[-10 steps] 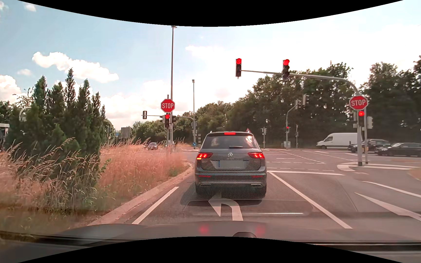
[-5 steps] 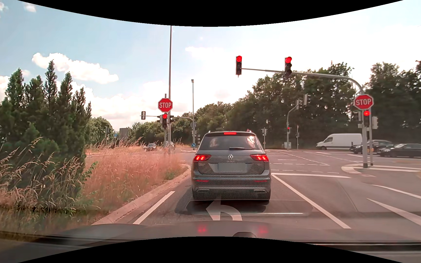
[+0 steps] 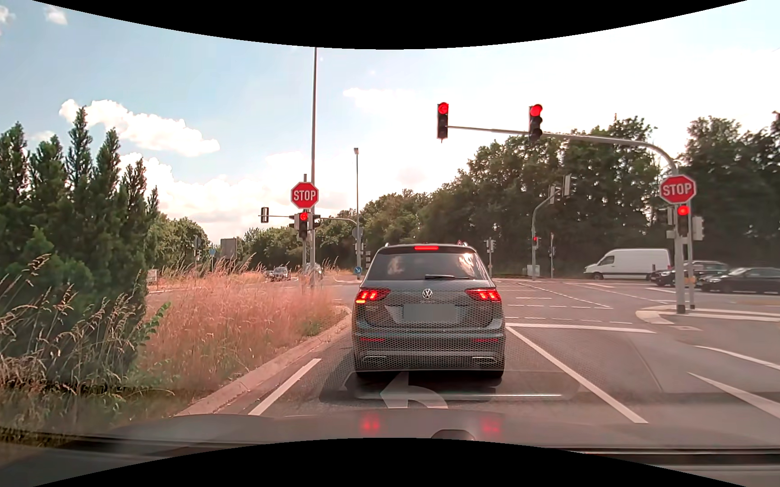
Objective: Follow the waypoints while adhering to traffic rules and regulations
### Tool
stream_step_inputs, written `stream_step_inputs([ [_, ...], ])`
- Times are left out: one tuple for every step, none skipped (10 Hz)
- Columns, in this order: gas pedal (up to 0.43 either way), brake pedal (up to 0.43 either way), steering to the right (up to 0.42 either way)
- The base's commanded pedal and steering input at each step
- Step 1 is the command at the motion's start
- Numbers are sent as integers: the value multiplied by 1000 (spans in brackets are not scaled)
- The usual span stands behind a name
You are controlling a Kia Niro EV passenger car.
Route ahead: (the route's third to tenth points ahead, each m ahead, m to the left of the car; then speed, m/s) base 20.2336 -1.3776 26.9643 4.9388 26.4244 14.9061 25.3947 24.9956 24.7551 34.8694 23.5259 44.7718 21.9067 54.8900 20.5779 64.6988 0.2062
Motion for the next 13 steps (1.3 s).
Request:
stream_step_inputs([
  [0,201,8],
  [0,201,8],
  [0,201,8],
  [0,201,8],
  [0,201,8],
  [0,201,8],
  [0,213,8],
  [0,226,8],
  [0,232,8],
  [0,232,8],
  [0,232,8],
  [0,232,9],
  [0,232,9],
])
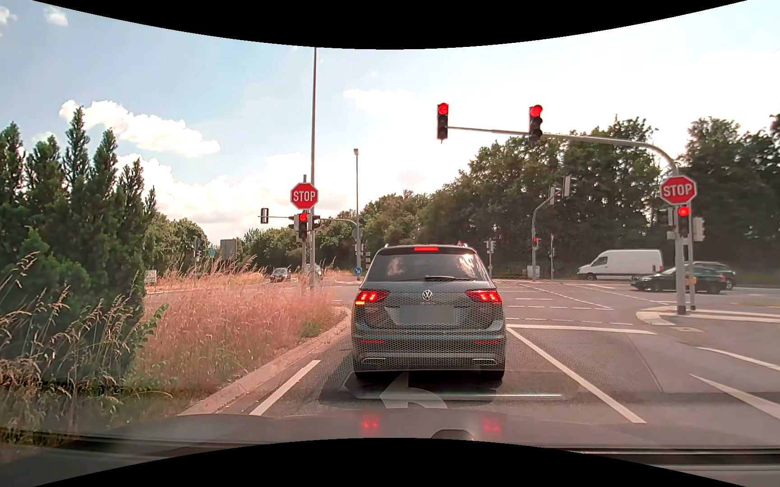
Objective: Follow the waypoints while adhering to traffic rules and regulations
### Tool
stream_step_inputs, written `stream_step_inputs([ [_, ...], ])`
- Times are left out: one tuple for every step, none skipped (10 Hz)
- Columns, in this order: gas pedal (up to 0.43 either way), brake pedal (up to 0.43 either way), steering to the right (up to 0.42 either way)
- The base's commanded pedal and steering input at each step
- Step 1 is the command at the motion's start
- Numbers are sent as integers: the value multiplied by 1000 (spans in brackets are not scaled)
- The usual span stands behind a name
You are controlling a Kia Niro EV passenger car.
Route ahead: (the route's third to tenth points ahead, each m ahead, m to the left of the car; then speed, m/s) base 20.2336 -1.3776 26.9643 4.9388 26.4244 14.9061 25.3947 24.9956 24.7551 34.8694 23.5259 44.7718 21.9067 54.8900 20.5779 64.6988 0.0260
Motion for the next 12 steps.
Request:
stream_step_inputs([
  [0,232,9],
  [0,232,9],
  [0,232,9],
  [0,232,9],
  [0,238,8],
  [0,238,8],
  [0,238,8],
  [0,238,8],
  [0,238,8],
  [0,244,8],
  [0,238,8],
  [0,238,8],
])
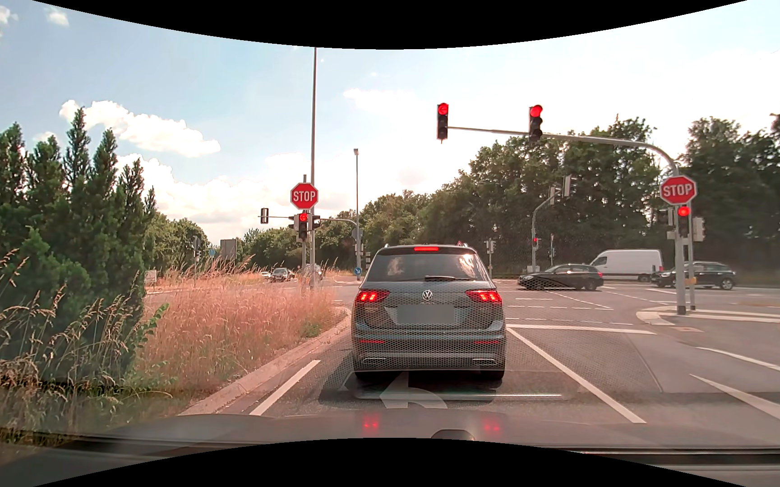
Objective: Follow the waypoints while adhering to traffic rules and regulations
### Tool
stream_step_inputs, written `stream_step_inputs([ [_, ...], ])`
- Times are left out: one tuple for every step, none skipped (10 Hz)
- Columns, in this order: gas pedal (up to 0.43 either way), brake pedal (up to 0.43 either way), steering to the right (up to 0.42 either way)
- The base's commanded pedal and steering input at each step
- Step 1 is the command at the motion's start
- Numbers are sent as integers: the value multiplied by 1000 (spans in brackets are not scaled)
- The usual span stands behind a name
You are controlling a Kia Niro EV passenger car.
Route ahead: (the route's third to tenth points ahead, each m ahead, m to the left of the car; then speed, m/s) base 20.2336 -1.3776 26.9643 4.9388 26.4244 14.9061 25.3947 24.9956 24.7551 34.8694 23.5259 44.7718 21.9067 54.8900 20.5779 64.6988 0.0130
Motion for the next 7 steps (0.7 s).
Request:
stream_step_inputs([
  [0,238,8],
  [0,238,8],
  [0,238,8],
  [0,238,8],
  [0,238,8],
  [0,244,8],
  [0,238,8],
])
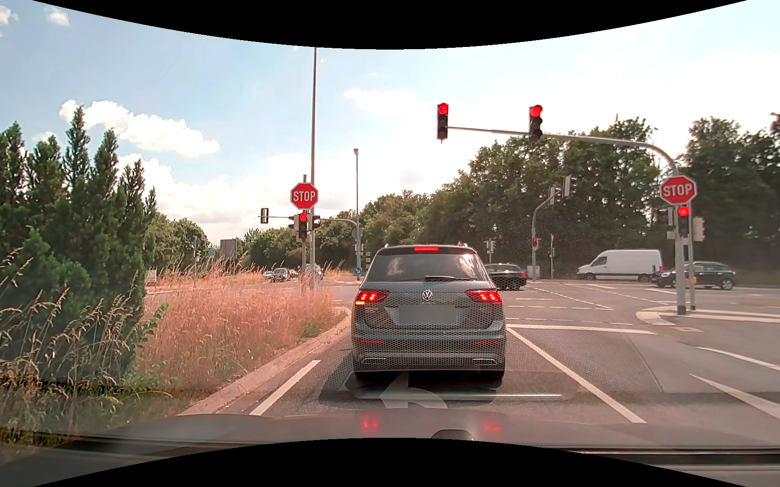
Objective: Follow the waypoints while adhering to traffic rules and regulations
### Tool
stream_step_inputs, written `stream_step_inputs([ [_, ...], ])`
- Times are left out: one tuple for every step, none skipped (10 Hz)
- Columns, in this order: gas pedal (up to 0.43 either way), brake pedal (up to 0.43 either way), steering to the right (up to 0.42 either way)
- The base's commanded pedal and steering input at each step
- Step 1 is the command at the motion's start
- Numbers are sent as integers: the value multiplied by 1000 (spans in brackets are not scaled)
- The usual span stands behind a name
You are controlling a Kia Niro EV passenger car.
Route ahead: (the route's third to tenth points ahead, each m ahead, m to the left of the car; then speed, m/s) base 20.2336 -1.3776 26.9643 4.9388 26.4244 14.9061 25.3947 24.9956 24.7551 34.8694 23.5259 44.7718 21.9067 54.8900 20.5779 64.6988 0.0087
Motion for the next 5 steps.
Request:
stream_step_inputs([
  [0,244,8],
  [0,244,8],
  [0,244,8],
  [0,238,8],
  [0,238,8],
])
